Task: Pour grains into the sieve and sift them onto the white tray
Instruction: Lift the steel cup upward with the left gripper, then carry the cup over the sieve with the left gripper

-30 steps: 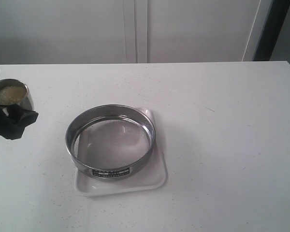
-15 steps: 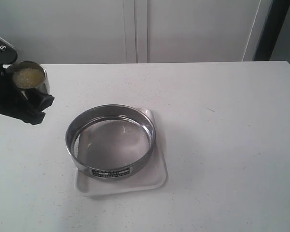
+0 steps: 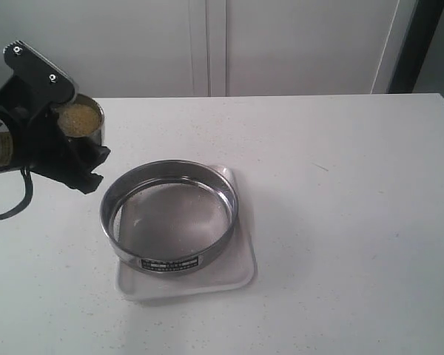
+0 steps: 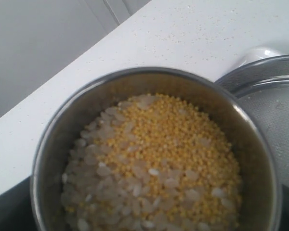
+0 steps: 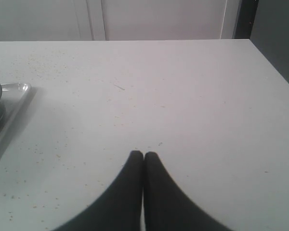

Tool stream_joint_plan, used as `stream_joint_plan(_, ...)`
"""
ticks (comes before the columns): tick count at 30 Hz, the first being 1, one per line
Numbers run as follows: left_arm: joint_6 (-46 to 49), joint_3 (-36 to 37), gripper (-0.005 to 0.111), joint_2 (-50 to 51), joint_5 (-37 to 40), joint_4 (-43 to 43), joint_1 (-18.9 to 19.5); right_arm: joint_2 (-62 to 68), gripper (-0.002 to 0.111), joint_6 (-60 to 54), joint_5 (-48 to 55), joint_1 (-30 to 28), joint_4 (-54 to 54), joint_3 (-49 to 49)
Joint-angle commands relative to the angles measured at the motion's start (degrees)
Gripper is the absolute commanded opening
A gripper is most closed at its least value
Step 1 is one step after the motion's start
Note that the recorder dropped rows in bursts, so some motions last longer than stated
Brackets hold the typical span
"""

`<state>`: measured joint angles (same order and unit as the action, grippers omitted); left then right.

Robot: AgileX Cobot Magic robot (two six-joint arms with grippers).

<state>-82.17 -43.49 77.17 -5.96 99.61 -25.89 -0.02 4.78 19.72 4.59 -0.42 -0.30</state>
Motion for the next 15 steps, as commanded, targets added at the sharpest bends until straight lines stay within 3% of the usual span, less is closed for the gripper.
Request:
stream_joint_plan(1, -0.59, -0.75, 0.0, 0.72, -0.18, 0.34, -2.2, 0.02, 0.0, -0.01, -0.52, -0.03, -0.49, 0.3)
stream_joint_plan(8, -5.23, -3.88, 0.0, 2.4, -5.06, 0.34, -3.06, 0.02, 0.0, -0.01, -0.52, -0.03, -0.39, 0.3)
stream_joint_plan(15, 2.59, -5.71, 0.0, 4.16, 6.71, 0.34, -3.06, 0.02, 0.0, -0.01, -0.52, -0.03, -0.39, 0.3)
